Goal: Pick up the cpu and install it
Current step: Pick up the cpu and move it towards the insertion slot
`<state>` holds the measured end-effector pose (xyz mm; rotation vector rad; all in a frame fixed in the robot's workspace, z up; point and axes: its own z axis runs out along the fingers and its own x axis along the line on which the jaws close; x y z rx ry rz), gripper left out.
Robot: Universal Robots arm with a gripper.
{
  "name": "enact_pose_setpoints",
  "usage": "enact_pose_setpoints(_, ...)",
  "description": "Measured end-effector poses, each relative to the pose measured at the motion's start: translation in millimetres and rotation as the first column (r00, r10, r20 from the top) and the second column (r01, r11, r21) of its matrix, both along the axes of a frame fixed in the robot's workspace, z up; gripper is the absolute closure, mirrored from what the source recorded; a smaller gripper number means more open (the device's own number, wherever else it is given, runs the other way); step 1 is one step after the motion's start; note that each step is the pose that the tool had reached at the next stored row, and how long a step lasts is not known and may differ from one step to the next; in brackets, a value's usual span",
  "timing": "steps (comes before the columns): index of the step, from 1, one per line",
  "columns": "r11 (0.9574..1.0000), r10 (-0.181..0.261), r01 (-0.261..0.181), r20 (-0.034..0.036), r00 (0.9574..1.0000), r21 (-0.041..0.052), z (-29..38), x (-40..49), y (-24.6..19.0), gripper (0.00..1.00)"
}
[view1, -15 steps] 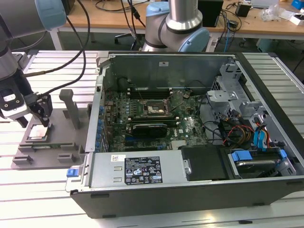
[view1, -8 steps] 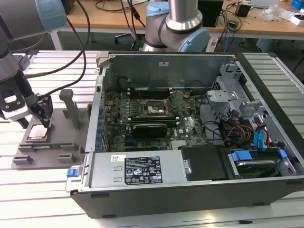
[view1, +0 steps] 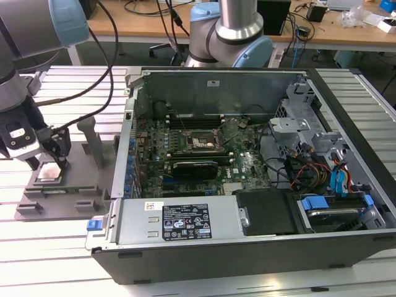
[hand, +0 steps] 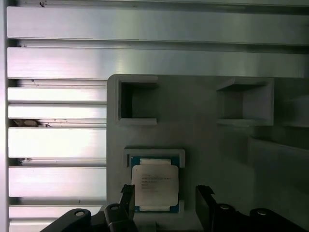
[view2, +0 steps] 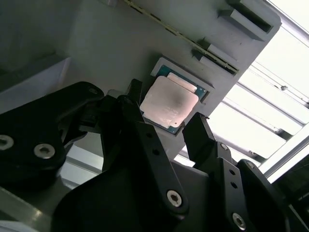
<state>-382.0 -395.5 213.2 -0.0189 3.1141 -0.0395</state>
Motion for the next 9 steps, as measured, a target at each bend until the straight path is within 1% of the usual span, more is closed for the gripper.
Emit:
enact_pose_setpoints(3, 1.0, 0.001, -0.001, -0.0002, 1.0, 0.0006, -4.6, -0.3, -0.1, 0.38)
enact_pose_setpoints(9, 1.0, 0.001, -0.001, 0.0002, 1.0, 0.0055, -11.6, -5.3, 0.3, 0.38)
